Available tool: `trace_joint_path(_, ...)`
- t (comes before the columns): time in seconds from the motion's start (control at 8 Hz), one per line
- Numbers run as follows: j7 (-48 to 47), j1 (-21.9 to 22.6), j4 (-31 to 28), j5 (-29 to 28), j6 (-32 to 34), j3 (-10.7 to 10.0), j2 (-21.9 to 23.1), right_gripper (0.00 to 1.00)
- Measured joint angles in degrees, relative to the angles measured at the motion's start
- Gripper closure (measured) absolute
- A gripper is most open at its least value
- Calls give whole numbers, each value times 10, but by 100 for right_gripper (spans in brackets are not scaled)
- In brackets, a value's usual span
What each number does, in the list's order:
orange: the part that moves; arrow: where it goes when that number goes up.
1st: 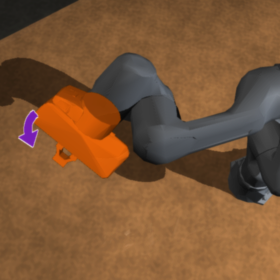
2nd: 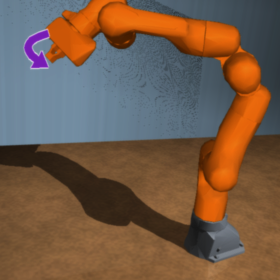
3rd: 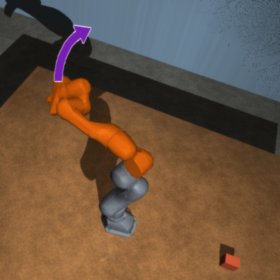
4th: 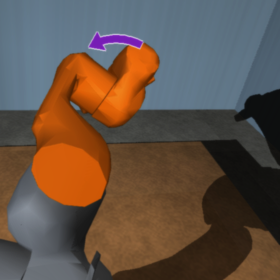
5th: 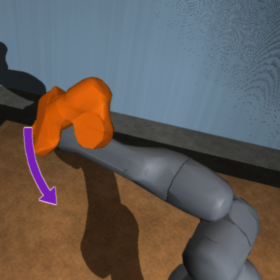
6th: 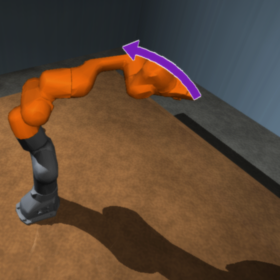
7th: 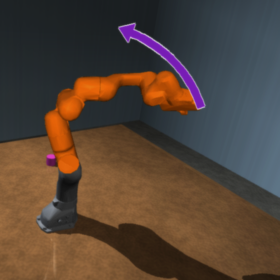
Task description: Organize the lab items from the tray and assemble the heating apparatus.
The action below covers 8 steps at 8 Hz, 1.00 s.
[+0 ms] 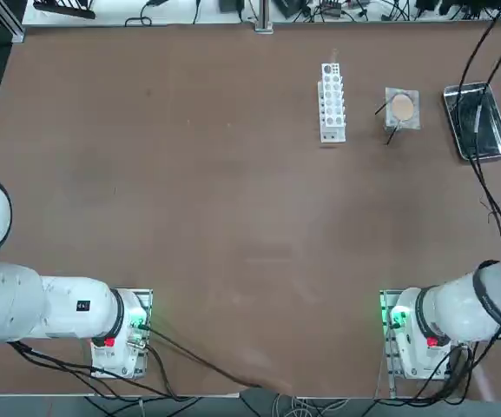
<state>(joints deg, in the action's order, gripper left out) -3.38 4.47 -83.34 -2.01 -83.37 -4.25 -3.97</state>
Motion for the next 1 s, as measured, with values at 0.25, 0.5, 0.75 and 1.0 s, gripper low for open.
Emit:
trace_joint_path(0.25, -3, -47, -79, 5, -46, 49, 57, 0)
trace_joint_path(0.5, -3, -51, -162, 5, -79, 55, 118, 0)
trace_joint_path(0.75, -1, -51, -183, 7, -86, 55, 135, 0)
trace_joint_path(1.0, 22, -51, -183, 12, -92, 55, 135, 0)
